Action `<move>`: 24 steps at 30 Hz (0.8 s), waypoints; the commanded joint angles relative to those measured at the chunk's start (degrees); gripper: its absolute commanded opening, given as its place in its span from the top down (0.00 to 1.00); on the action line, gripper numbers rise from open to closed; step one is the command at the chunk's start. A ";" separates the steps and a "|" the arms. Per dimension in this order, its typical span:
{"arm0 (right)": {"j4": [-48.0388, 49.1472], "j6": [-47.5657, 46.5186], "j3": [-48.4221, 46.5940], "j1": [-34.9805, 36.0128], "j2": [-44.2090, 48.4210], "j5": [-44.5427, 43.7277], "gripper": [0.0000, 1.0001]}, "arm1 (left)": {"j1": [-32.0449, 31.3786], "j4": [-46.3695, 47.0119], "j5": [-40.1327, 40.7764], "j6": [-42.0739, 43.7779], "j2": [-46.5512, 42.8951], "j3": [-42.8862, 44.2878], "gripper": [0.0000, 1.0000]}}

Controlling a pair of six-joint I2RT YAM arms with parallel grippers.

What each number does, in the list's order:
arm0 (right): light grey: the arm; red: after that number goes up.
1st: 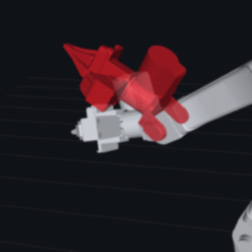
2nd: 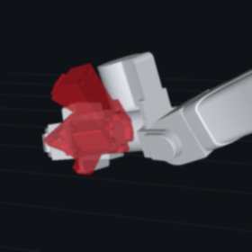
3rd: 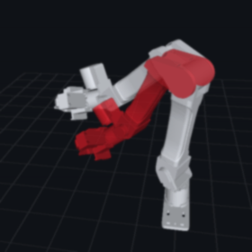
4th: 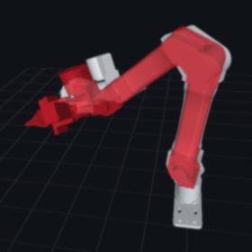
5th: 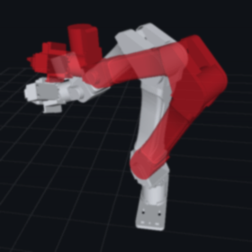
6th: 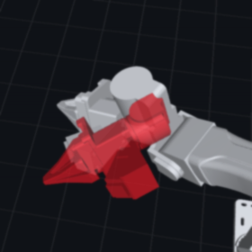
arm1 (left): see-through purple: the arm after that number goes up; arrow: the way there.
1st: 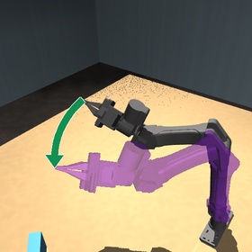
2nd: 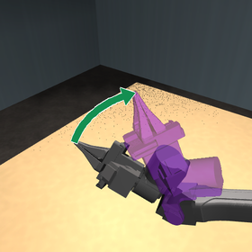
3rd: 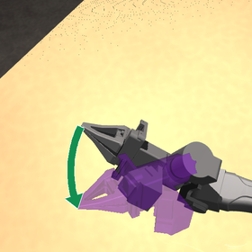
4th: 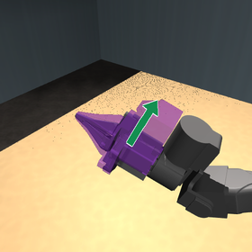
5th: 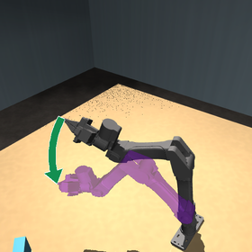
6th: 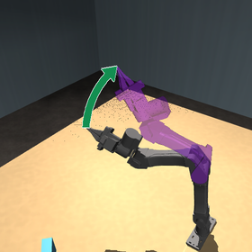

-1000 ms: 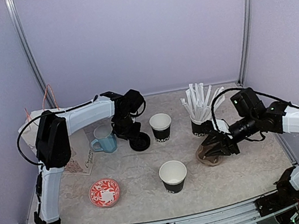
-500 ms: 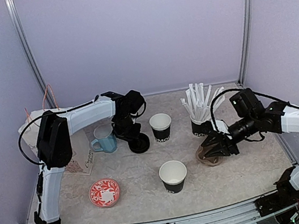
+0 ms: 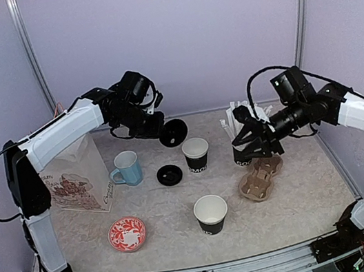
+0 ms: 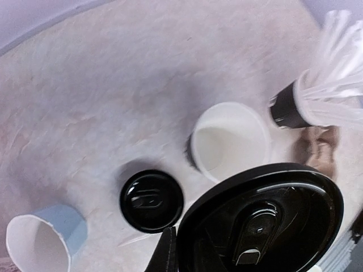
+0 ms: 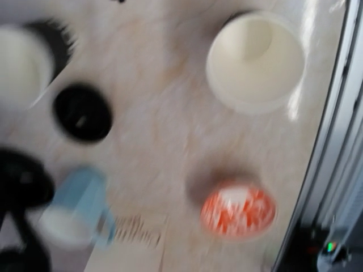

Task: Pack the takeout coffee

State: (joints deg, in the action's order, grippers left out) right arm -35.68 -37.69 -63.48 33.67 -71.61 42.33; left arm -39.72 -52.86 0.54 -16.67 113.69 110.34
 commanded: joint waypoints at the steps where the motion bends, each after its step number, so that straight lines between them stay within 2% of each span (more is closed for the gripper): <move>1: -8.43 -0.81 -10.89 0.31 -2.18 2.96 0.58 | -2.50 13.19 -13.77 1.26 -5.65 -3.87 0.91; 4: -6.89 3.04 -16.32 0.34 -3.48 2.36 0.54 | -3.56 23.83 -18.47 -2.07 -10.66 -9.02 0.91; 8: -2.19 9.21 -19.46 0.32 -4.84 1.46 0.38 | -3.78 45.53 -25.93 -7.99 -18.48 -21.58 0.91; 10: -0.49 11.18 -20.91 0.34 -5.74 2.00 0.28 | -3.63 53.99 -28.11 -10.71 -21.56 -26.29 0.91; 11: 0.11 11.79 -21.57 0.32 -6.19 2.12 0.27 | -3.61 57.41 -28.88 -11.87 -22.77 -28.21 0.91; 18: 3.19 15.19 -24.85 0.43 -8.02 5.31 0.22 | -3.25 75.22 -34.36 -21.77 -25.12 -37.18 0.91; 20: 4.46 16.92 -25.36 0.56 -8.46 6.81 0.06 | -3.25 80.45 -35.48 -24.35 -25.10 -39.31 0.91; 24: 5.99 19.05 -27.01 1.47 -9.98 8.57 0.01 | -3.25 86.46 -36.22 -27.49 -24.47 -41.26 0.91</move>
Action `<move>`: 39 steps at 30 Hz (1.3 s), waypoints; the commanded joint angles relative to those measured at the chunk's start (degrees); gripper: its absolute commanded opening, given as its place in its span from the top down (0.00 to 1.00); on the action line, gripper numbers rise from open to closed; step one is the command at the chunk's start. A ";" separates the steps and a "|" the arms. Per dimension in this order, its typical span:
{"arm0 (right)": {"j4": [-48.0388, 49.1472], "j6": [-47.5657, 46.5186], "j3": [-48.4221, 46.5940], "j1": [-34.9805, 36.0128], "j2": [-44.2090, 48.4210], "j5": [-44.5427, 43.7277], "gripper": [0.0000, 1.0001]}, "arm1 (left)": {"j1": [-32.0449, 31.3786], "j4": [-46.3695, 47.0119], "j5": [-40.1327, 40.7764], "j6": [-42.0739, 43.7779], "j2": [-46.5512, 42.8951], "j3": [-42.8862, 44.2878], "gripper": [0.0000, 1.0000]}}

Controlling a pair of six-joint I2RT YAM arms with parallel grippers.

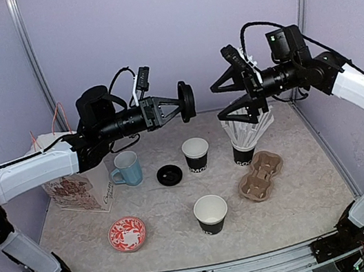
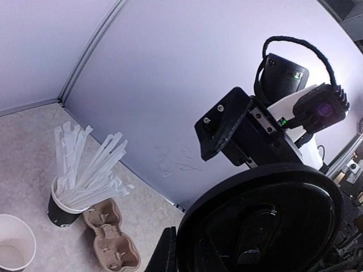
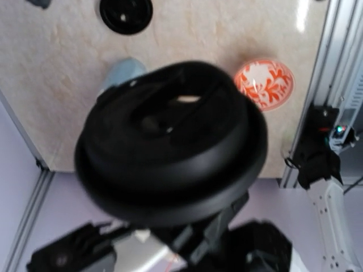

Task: Pack the takeout coffee

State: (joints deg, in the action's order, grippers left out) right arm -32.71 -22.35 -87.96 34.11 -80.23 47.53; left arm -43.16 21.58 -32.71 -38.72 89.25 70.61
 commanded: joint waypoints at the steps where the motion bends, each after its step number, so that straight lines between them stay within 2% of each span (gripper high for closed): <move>1: 3.32 4.04 -3.03 1.39 -1.80 3.44 0.00 | 0.13 12.57 -3.15 -5.68 0.22 -1.46 0.91; 20: 7.61 9.97 -8.40 6.34 -7.88 5.46 0.01 | -0.70 21.99 -5.70 -10.89 4.11 -2.63 0.91; 32: 9.67 14.64 -9.27 6.48 -8.50 5.58 0.20 | -0.92 22.02 -4.71 -10.77 5.23 -2.23 0.91; 39: 11.16 17.55 -8.66 6.50 -9.21 5.46 0.25 | -1.39 20.61 -2.59 -9.63 5.32 -2.15 0.91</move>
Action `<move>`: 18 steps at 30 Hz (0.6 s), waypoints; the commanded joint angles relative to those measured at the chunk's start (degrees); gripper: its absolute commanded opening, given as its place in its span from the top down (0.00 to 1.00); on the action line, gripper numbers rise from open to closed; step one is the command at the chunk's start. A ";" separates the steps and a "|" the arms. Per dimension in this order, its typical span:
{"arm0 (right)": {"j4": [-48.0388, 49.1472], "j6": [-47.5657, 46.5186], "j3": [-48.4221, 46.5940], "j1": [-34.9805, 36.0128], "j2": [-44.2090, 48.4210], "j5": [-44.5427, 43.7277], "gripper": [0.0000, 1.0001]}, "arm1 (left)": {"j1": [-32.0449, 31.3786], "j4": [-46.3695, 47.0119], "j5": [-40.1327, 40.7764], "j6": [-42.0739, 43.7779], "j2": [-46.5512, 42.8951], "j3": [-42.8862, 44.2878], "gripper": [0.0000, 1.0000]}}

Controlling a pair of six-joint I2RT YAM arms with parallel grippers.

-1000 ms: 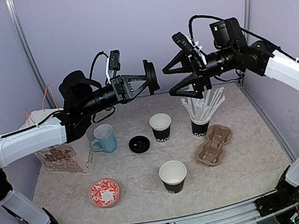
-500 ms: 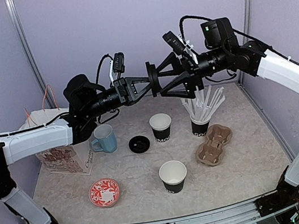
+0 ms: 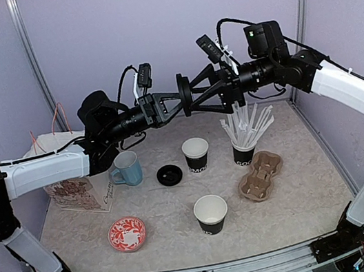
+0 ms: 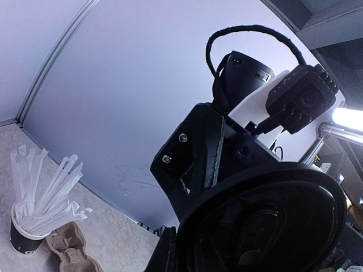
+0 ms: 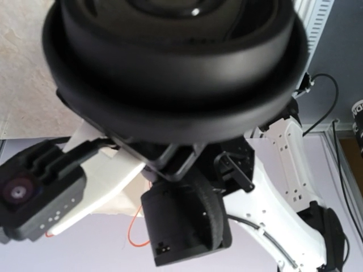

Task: Pack the takeout coffee

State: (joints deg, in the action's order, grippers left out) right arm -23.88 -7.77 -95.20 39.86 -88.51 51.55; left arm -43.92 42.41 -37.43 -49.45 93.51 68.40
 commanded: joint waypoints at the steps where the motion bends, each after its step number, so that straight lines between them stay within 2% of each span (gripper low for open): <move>1: 2.53 3.46 -1.44 0.75 -1.11 1.55 0.25 | -0.74 -0.55 2.37 1.42 1.10 0.10 0.91; 9: 3.09 4.95 -1.26 0.80 -1.56 1.06 0.18 | -1.08 -2.69 4.22 2.78 0.97 0.32 0.91; 13: 3.05 4.80 -1.04 0.79 -1.33 1.43 0.21 | -0.99 -2.86 4.34 2.88 1.20 0.49 0.90; 15: 2.79 4.26 -0.90 0.75 -1.19 1.02 0.23 | -0.95 -2.92 4.34 2.91 1.44 0.61 0.87; 18: 2.05 3.12 -0.23 0.80 -0.79 0.17 0.27 | -0.98 -4.62 5.44 4.08 1.42 0.68 0.72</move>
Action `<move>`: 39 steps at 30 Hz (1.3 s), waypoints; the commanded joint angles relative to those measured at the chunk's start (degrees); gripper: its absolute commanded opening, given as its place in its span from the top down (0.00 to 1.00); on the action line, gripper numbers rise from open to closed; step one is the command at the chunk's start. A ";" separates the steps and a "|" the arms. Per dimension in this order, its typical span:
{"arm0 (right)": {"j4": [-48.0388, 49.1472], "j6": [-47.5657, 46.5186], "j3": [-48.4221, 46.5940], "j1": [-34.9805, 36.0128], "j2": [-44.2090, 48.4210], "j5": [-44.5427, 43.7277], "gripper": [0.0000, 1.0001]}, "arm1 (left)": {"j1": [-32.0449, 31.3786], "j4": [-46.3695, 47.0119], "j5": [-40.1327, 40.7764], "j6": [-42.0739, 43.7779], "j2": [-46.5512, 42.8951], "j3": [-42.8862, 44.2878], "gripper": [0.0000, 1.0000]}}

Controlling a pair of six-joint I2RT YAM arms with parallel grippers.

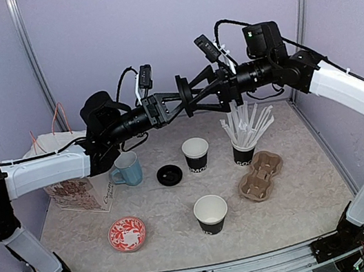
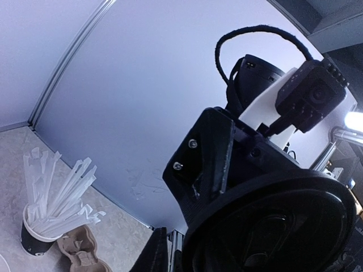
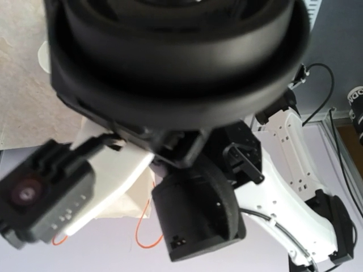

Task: Pack the takeout coffee

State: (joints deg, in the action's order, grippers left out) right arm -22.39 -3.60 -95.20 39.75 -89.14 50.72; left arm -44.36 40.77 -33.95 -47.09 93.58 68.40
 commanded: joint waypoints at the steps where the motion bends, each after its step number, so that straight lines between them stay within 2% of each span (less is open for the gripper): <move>1: 0.02 -1.89 0.29 0.88 0.09 0.58 0.28 | -0.55 -4.19 2.66 2.50 1.15 0.63 0.64; 6: -4.62 -8.16 3.68 0.04 2.99 -3.12 0.31 | -0.70 -15.09 6.38 8.72 -1.60 0.13 0.45; 12: -15.01 -22.48 7.26 -0.69 6.42 -9.69 0.33 | -1.52 -32.77 18.35 20.79 -9.17 -3.18 0.44; 15: -20.95 -29.44 7.87 -0.09 6.68 -12.44 0.33 | -1.16 -43.05 28.16 27.32 -12.06 -2.01 0.42; 18: -27.97 -36.44 6.41 3.27 4.88 -16.27 0.32 | -0.79 -48.93 37.63 30.80 -14.18 0.09 0.39; 21: -35.40 -40.62 4.05 7.63 1.62 -21.03 0.32 | -0.08 -49.94 40.85 31.35 -16.11 0.34 0.37; 27: -41.19 -42.71 2.91 12.12 -4.59 -26.21 0.33 | 0.08 -45.47 40.50 29.22 -19.94 -3.93 0.37; 39: -43.49 -41.68 1.36 15.89 -11.21 -29.64 0.34 | 0.15 -42.21 38.90 27.93 -23.88 -9.58 0.36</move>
State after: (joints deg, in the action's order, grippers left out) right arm -64.01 -45.17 -91.59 54.30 -99.04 22.37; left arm -44.38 -3.57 5.19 -18.94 71.02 59.53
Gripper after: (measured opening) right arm 0.710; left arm 0.641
